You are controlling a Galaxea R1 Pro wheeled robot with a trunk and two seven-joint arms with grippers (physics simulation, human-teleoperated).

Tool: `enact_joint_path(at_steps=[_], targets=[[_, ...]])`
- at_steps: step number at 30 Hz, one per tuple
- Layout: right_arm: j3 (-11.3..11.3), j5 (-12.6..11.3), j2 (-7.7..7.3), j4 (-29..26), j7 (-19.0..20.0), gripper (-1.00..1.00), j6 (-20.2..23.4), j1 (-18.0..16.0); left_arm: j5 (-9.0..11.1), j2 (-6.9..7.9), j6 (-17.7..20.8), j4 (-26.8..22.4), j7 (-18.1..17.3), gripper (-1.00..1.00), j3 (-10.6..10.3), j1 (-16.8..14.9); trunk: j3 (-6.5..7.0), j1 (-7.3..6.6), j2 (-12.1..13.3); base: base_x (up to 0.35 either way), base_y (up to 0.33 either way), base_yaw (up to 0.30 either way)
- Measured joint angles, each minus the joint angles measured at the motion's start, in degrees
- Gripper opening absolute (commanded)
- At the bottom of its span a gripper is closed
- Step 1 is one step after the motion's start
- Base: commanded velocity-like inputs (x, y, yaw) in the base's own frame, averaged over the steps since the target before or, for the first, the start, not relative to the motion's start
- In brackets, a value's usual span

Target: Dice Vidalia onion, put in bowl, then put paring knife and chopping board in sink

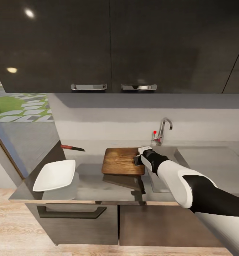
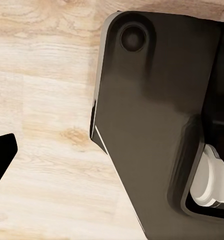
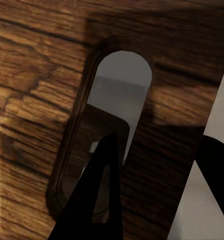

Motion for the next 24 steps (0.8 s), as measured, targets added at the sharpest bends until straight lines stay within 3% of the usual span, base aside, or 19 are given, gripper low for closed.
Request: enact_joint_path(at_steps=[13, 24], targets=[[0.1, -0.4, 0.01, 0.3, 3.2, -1.00, 0.0, 1.4, 0.0, 0.00, 0.0, 0.0, 0.0, 1.00, 0.0, 0.0, -0.01, 0.00, 0.0, 0.000, 0.000, 0.000], [-0.1, -0.2, 0.01, 0.2, 3.4, -1.00, 0.0, 2.1, 0.0, 0.00, 0.0, 0.0, 0.0, 1.00, 0.0, 0.0, 0.00, 0.00, 0.0, 0.000, 0.000, 0.000]])
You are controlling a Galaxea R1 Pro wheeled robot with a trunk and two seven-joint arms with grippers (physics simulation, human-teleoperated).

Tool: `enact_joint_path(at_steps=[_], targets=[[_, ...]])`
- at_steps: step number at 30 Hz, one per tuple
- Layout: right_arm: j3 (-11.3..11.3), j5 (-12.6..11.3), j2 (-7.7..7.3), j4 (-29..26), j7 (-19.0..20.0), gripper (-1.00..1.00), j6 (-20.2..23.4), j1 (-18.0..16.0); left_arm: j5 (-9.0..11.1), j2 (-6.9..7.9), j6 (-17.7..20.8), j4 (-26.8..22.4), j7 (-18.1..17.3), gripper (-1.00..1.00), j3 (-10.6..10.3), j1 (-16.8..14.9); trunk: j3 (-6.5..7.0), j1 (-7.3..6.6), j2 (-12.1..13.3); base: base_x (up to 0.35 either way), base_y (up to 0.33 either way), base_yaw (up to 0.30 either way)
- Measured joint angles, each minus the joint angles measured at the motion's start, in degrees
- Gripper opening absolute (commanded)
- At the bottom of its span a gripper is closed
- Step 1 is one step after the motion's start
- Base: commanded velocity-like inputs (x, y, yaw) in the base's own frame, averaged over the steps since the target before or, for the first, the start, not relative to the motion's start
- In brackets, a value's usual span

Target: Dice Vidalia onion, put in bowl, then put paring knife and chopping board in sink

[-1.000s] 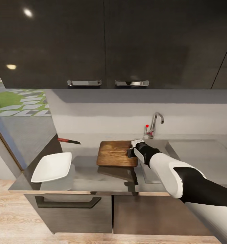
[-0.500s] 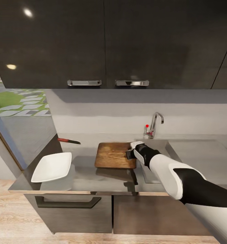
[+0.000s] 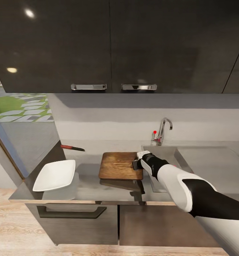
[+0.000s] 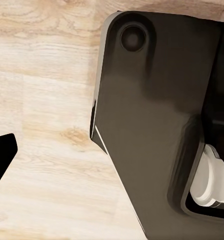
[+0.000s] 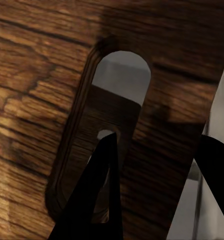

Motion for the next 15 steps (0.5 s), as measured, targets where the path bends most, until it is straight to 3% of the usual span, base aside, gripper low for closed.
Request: enact_joint_path(at_steps=[7, 15], targets=[[0.0, 0.0, 0.00, 0.0, 0.3, -1.00, 0.1, 0.1, 0.0, 0.00, 0.0, 0.0, 0.0, 1.00, 0.0, 0.0, 0.00, 0.00, 0.0, 0.000, 0.000, 0.000], [-0.1, 0.0, 0.01, 0.0, 3.5, -1.00, 0.3, 0.5, 0.0, 0.00, 0.0, 0.0, 0.0, 1.00, 0.0, 0.0, 0.00, 0.00, 0.0, 0.000, 0.000, 0.000]])
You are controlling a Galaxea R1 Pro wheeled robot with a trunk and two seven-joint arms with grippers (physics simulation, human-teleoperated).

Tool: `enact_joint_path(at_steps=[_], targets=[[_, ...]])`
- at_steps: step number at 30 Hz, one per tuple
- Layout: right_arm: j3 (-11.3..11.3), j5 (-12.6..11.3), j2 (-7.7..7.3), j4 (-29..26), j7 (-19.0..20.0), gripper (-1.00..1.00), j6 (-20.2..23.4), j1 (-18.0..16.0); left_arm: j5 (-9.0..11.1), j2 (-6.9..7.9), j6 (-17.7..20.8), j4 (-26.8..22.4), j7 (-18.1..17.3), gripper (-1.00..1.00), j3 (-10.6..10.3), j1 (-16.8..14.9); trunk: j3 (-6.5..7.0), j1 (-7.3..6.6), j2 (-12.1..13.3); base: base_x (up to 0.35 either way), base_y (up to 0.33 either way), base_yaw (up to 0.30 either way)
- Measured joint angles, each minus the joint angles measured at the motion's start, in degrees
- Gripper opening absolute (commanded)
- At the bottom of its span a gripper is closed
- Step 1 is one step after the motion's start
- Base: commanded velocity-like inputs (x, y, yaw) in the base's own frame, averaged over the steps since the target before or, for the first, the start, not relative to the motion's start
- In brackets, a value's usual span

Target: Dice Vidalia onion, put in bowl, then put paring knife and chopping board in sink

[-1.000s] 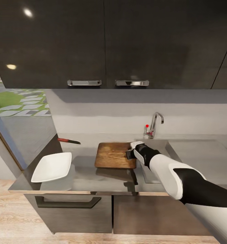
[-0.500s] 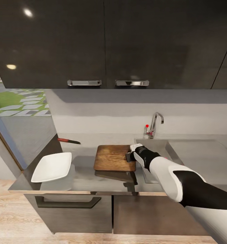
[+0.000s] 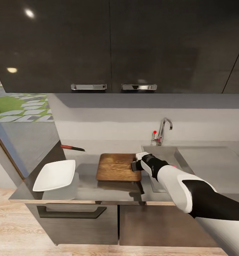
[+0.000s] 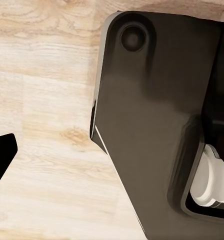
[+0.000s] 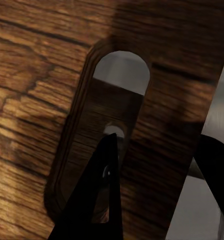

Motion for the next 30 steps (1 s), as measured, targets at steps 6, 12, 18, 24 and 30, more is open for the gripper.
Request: enact_joint_path(at_steps=[6, 12, 18, 24, 30], targets=[[-0.2, 0.1, 0.00, 0.0, 0.4, -1.00, 0.0, 0.0, 0.0, 0.00, 0.0, 0.0, 0.0, 1.00, 0.0, 0.0, 0.00, 0.00, 0.0, 0.000, 0.000, 0.000], [-0.1, 0.1, 0.00, 0.0, 0.4, -1.00, 0.0, 0.0, 0.0, 0.00, 0.0, 0.0, 0.0, 1.00, 0.0, 0.0, -0.09, 0.00, 0.0, 0.000, 0.000, 0.000], [-0.2, 0.1, 0.00, 0.0, 0.4, -1.00, 0.1, 0.0, 0.1, 0.00, 0.0, 0.0, 0.0, 1.00, 0.1, 0.0, -0.37, -0.01, 0.0, 0.059, 0.000, 0.000], [-0.1, 0.1, 0.00, 0.0, 0.4, -1.00, 0.1, 0.0, 0.1, 0.00, 0.0, 0.0, 0.0, 1.00, 0.1, 0.0, -0.74, -0.01, 0.0, 0.121, 0.000, 0.000], [-0.1, 0.1, 0.00, 0.0, 0.4, -1.00, 0.0, 0.0, 0.1, 0.00, 0.0, 0.0, 0.0, 1.00, 0.1, 0.0, -1.13, 0.00, 0.0, 0.020, 0.000, 0.000]])
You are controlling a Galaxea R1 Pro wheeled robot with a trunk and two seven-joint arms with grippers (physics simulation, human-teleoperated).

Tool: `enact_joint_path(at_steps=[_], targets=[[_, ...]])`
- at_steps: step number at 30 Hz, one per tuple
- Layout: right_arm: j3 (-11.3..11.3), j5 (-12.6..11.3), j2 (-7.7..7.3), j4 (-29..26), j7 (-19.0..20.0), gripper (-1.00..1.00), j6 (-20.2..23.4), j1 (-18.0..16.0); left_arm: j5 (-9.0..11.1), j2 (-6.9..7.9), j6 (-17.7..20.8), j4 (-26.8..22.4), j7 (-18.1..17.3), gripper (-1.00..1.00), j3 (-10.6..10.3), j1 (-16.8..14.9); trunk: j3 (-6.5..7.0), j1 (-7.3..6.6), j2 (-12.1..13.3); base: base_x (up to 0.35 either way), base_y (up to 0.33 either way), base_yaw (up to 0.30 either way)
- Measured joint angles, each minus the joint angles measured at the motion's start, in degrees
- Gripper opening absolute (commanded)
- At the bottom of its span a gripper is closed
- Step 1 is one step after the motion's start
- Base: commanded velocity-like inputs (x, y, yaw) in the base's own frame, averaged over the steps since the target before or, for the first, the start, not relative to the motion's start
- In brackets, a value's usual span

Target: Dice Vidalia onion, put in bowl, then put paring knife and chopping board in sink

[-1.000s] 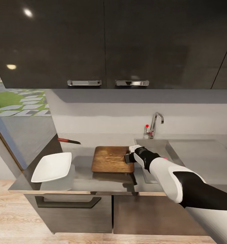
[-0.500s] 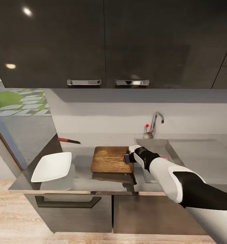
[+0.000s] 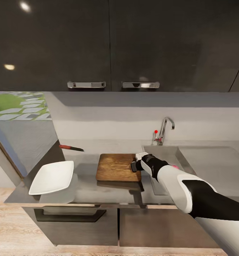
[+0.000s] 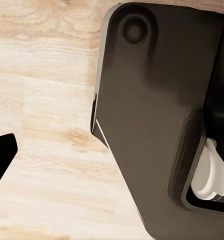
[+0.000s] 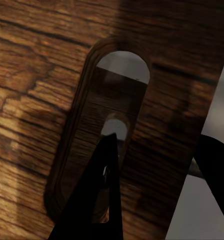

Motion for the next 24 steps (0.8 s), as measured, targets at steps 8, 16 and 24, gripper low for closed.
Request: enact_joint_path(at_steps=[8, 16, 24], targets=[[0.0, 0.0, 0.00, 0.0, 0.0, -1.00, 0.0, 0.0, 0.0, 0.00, 0.0, 0.0, 0.0, 1.00, 0.0, 0.0, -0.56, 0.00, 0.0, 0.002, 0.000, 0.000], [0.0, 0.0, 0.00, 0.0, 0.0, -1.00, 0.0, 0.0, 0.0, 0.00, 0.0, 0.0, 0.0, 1.00, 0.0, 0.0, -0.96, 0.00, 0.0, 0.000, 0.000, 0.000], [-0.1, -0.1, 0.00, 0.0, 0.1, -1.00, 0.0, 0.0, 0.0, 0.00, 0.0, 0.0, 0.0, 1.00, 0.0, 0.0, -0.97, 0.00, 0.0, 0.000, 0.000, 0.000]])
